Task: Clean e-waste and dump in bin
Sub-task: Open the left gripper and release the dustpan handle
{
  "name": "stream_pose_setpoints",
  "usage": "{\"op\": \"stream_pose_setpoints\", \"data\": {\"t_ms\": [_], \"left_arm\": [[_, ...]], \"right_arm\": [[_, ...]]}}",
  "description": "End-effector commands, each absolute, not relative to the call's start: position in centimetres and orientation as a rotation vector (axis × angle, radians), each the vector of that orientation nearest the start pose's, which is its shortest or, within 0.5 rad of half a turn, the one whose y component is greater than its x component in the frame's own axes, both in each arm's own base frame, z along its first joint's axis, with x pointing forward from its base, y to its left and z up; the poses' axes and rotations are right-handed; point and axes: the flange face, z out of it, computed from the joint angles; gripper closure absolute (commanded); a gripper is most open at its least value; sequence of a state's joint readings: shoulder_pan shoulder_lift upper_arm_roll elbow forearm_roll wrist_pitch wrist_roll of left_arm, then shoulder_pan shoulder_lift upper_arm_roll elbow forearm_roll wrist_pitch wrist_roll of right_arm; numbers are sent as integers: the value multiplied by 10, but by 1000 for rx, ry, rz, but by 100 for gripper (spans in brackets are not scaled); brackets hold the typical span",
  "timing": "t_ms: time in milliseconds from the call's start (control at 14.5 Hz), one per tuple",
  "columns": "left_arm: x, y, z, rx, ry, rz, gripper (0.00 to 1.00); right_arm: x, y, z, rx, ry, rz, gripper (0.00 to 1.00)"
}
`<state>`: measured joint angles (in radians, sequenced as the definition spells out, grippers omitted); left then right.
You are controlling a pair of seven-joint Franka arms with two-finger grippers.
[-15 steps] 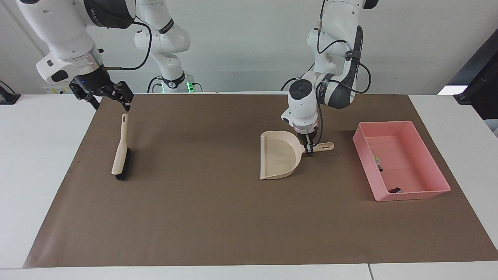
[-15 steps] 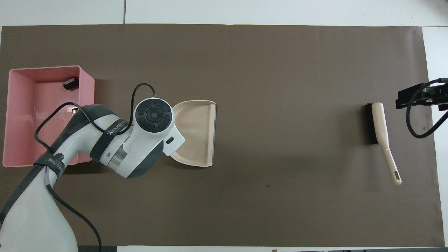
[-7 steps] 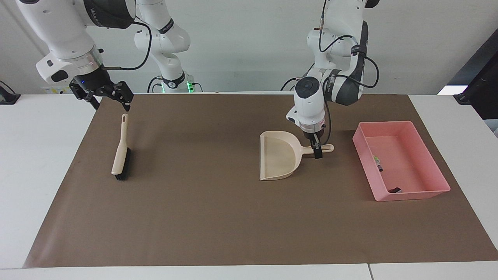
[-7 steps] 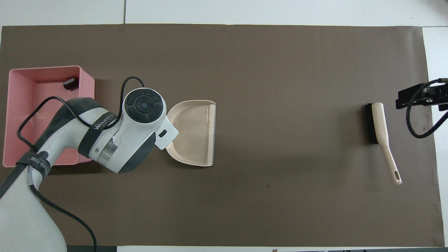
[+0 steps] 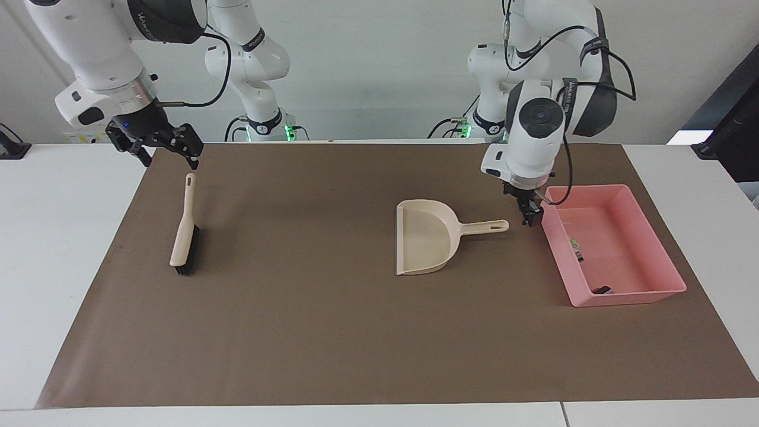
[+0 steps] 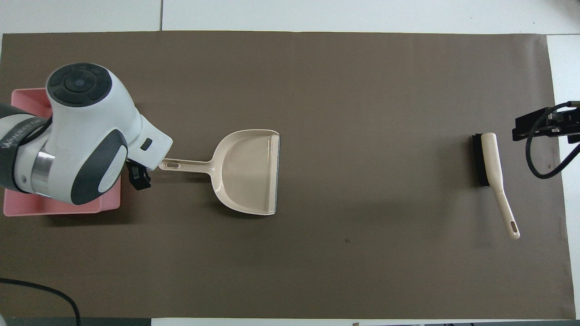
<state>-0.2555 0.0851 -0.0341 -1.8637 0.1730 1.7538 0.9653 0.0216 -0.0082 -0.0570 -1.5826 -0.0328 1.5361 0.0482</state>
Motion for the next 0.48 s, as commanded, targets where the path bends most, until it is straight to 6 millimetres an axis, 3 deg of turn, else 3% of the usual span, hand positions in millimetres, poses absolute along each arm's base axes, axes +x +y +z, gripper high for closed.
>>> {"op": "stream_pose_setpoints", "data": {"t_ms": [0,207,413], "left_arm": [[543,-101,474,-2526,1745,348,1],[540,-56,498,-2674,1624,273,1],[535,-43,518,-2741,1503,215,1]], "right_arm": [[542,-24,621,-3156,109,51,0],[542,-24,621,-3156,107,51,0],[542,-24,621,-3156,107,51,0]]}}
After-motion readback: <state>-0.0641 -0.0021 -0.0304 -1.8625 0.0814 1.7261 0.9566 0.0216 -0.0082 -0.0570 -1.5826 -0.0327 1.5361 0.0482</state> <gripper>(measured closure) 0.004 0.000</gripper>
